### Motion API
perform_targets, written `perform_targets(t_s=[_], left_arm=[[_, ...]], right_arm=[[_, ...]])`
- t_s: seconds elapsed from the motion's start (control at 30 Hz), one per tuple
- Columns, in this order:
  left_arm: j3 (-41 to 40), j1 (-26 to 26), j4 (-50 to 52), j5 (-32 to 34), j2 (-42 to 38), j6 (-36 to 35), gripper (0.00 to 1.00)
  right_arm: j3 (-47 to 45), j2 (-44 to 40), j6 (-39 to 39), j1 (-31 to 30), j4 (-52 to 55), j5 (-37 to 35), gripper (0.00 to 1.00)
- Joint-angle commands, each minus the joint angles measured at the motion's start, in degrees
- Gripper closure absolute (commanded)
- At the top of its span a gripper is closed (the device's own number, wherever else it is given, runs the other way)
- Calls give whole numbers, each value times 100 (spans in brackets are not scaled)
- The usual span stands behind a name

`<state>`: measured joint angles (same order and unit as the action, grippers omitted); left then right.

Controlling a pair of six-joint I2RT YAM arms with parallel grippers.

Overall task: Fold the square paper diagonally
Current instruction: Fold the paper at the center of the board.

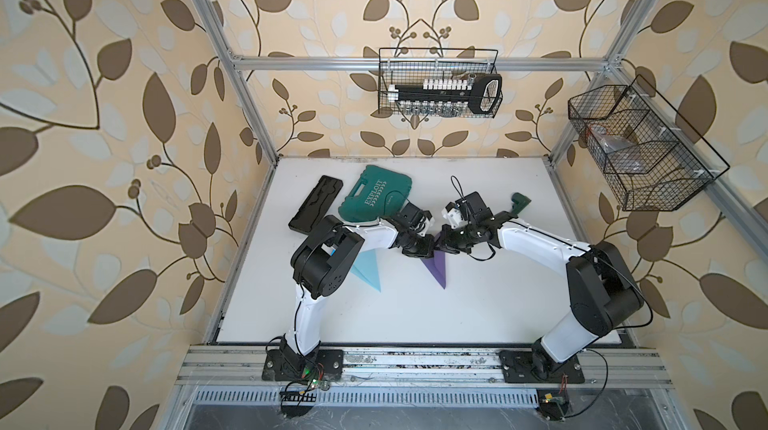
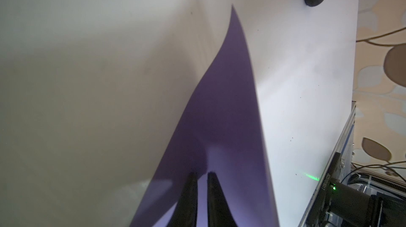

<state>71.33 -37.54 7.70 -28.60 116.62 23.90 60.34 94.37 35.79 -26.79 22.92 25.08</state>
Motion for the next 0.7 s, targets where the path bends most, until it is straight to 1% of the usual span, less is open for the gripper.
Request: perform_targets(t_s=[0.0, 0.23, 0.43, 0.67], left_arm=[[-84, -12, 407, 223, 80, -149, 87], [-84, -12, 415, 232, 56, -167, 87], [-131, -14, 373, 241, -58, -215, 87], [-194, -8, 264, 127, -86, -178, 87]], right_arm=[[163, -22, -42, -29, 128, -85, 100], [107, -94, -284, 103, 632, -391, 100], [4, -53, -469, 202, 705, -360, 99], [100, 117, -520, 287, 660, -323, 99]])
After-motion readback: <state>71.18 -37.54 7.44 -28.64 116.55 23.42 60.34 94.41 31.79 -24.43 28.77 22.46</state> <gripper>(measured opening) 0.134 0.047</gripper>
